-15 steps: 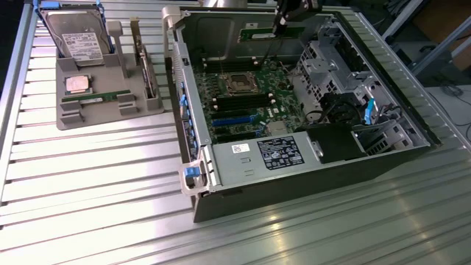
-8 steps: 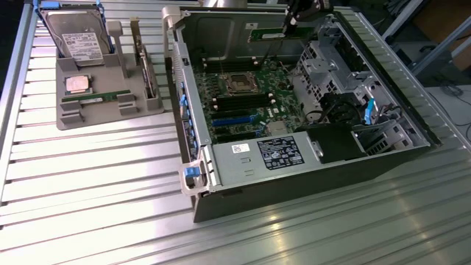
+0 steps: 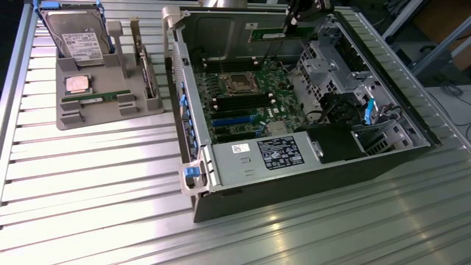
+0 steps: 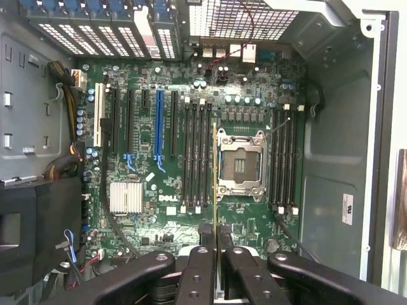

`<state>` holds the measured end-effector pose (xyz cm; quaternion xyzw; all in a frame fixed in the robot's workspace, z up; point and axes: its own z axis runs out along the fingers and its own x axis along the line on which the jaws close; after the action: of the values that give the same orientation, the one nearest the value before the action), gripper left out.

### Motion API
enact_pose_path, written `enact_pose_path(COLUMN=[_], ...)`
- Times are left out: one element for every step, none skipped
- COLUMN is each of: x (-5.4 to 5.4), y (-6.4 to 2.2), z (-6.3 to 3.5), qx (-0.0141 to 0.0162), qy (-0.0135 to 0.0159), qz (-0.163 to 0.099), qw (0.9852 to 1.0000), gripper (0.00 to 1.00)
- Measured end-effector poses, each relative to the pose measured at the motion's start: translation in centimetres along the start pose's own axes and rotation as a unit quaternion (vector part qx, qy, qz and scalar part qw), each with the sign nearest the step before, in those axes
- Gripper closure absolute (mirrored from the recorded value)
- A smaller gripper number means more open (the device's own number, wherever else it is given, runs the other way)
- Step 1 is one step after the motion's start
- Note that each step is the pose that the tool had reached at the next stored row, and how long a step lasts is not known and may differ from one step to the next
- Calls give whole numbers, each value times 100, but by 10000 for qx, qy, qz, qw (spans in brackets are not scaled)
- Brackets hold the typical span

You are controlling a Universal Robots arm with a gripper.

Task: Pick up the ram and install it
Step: 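Insert the ram into the slot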

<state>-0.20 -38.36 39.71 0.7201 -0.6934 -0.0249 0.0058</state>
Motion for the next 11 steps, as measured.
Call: enact_pose_path(x=[0, 0, 0, 1, 1, 1, 2, 2, 3, 3, 3], y=[0, 0, -1, -1, -1, 0, 0, 1, 0, 1, 1], z=[1, 9, 14, 21, 28, 48, 61, 75, 91, 107, 124], qx=[0, 0, 0, 0, 0, 0, 0, 0, 0, 0, -2], qy=[1, 0, 1, 0, 0, 0, 0, 0, 2, 8, 55], qz=[0, 0, 0, 0, -1, 0, 0, 0, 0, 0, 3], qw=[10000, 10000, 10000, 10000, 10000, 10000, 10000, 10000, 10000, 10000, 10000], gripper=[87, 87, 87, 87, 87, 87, 87, 87, 87, 87, 87])
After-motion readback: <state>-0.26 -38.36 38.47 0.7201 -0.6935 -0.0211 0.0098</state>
